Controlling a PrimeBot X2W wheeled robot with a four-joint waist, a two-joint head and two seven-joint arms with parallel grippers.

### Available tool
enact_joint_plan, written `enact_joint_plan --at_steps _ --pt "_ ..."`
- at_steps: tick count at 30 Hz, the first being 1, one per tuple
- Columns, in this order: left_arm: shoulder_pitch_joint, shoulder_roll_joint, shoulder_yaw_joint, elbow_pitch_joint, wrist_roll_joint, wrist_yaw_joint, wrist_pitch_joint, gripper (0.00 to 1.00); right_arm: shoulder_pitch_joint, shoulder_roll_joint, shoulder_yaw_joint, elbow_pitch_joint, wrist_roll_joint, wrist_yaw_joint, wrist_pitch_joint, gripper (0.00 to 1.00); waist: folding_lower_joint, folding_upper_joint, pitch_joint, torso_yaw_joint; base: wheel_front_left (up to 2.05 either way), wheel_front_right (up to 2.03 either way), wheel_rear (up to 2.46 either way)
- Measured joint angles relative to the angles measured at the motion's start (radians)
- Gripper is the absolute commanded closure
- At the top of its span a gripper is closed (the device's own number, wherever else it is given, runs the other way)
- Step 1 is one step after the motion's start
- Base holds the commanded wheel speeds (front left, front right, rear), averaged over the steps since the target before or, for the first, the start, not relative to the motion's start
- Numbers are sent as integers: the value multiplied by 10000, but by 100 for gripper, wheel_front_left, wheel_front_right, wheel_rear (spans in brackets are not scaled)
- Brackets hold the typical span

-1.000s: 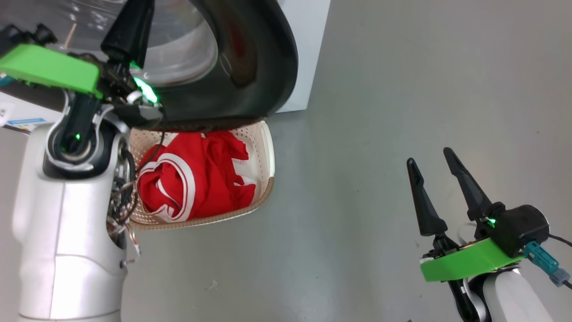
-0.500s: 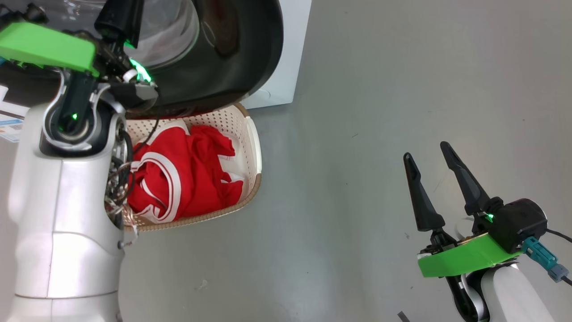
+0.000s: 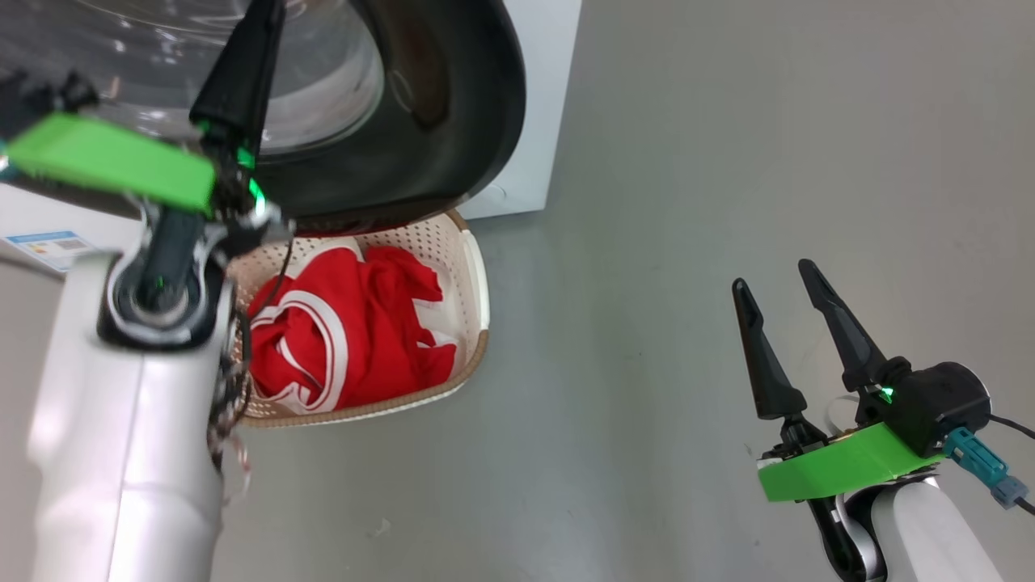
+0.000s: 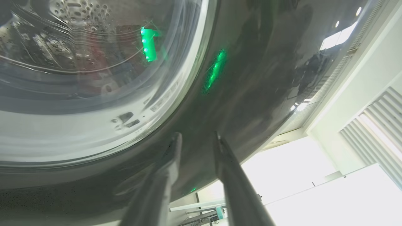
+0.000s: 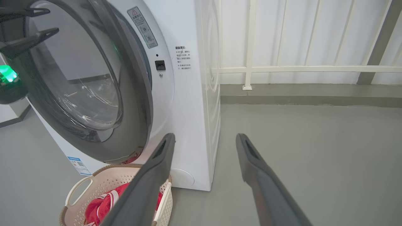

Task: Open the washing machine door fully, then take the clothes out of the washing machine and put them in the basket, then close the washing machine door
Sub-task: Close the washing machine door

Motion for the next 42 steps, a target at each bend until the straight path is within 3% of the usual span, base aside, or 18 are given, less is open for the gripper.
enact_joint_plan --at_steps 6,11,21,24,30,42 --pt "1607 581 -523 -1108 1394 2 -648 0 3 0 -174 113 100 0 0 0 1 0 -335 308 0 0 0" --pt "2880 1147 -708 -1559 2836 4 -1779 0 11 -13 -245 297 290 0 0 0 1 0 -733 603 0 0 0" --pt "4768 1615 -1488 -2199 5706 -4 -4171 0 337 -23 -736 299 303 0 0 0 0 0 -1717 1259 0 0 0" --pt "5214 1712 -1480 -2347 6562 178 -4589 0 516 -19 -867 232 50 0 0 0 0 0 -1919 1399 0 0 0" --pt "6116 1653 -1151 -2815 8458 899 -4740 0 580 -17 -1003 -98 -336 0 0 0 1 0 -2194 1520 0 0 0" --pt "7953 604 -82 -4197 10993 869 -4782 0 1595 8 -1325 -947 -570 0 0 0 0 0 -2756 1471 0 0 0"
